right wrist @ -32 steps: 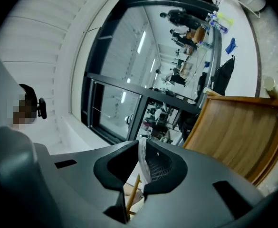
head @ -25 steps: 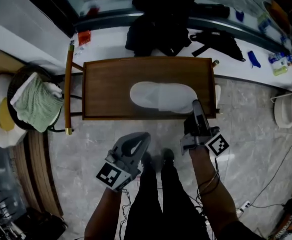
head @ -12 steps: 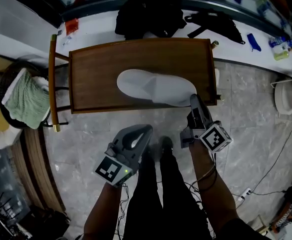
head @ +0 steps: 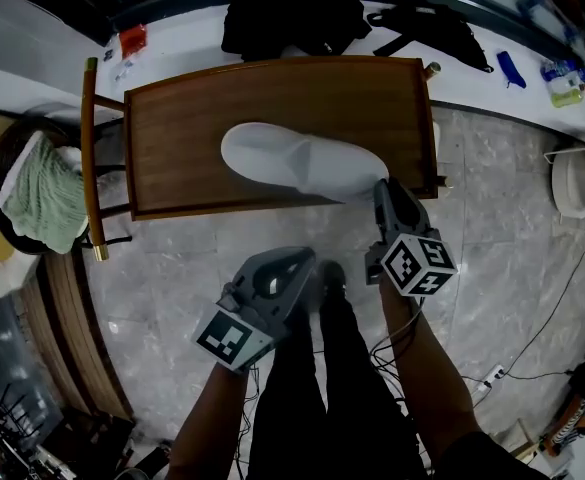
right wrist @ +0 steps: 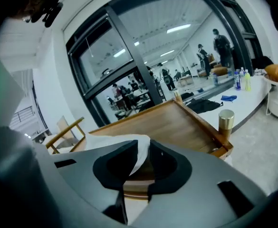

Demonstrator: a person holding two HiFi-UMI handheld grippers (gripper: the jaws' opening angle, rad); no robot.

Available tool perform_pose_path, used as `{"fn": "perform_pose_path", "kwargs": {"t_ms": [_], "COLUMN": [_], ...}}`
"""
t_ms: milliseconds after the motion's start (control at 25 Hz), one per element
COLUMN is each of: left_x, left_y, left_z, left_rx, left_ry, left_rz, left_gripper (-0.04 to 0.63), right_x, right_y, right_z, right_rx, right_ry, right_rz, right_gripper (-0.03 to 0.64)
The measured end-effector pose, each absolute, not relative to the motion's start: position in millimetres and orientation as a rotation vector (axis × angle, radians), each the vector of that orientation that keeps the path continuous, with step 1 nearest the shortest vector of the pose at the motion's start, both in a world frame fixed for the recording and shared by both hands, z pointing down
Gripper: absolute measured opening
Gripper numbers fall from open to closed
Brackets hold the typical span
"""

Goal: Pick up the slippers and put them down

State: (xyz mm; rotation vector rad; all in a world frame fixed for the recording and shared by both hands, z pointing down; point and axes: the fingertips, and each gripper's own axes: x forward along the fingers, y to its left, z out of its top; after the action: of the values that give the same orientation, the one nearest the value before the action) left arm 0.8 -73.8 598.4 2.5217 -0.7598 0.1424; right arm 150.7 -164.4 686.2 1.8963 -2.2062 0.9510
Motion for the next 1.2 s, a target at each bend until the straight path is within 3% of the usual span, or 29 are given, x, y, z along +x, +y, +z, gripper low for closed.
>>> {"fn": "perform_pose_path", "kwargs": {"t_ms": [600,1000,1200], "left_x": [-2.3,-30.7,-46.5], "left_y": [-69.4,-52.1,-38.3], "left_z": [598.7,435.5,354.3], "left_rx": [2.527,2.673,2.784], "left_ry": [-0.783,-0.881,-0.933], "left_rz": [0.121,0.052,0.01], "left_gripper": [0.011,0.011,0.011], "right_x": [155.2,70.2,45.9], "right_y": [-159.6,-107.3,-69.7], "right_z": [661.4,420.9,301.9], "right_rx": [1.844,1.351,1.097], "right_ry": [-2.273,-2.867,-3.071], "right_rz": [0.633,0.518,0.29], "right_gripper": [0.057,0.04,0.04]}}
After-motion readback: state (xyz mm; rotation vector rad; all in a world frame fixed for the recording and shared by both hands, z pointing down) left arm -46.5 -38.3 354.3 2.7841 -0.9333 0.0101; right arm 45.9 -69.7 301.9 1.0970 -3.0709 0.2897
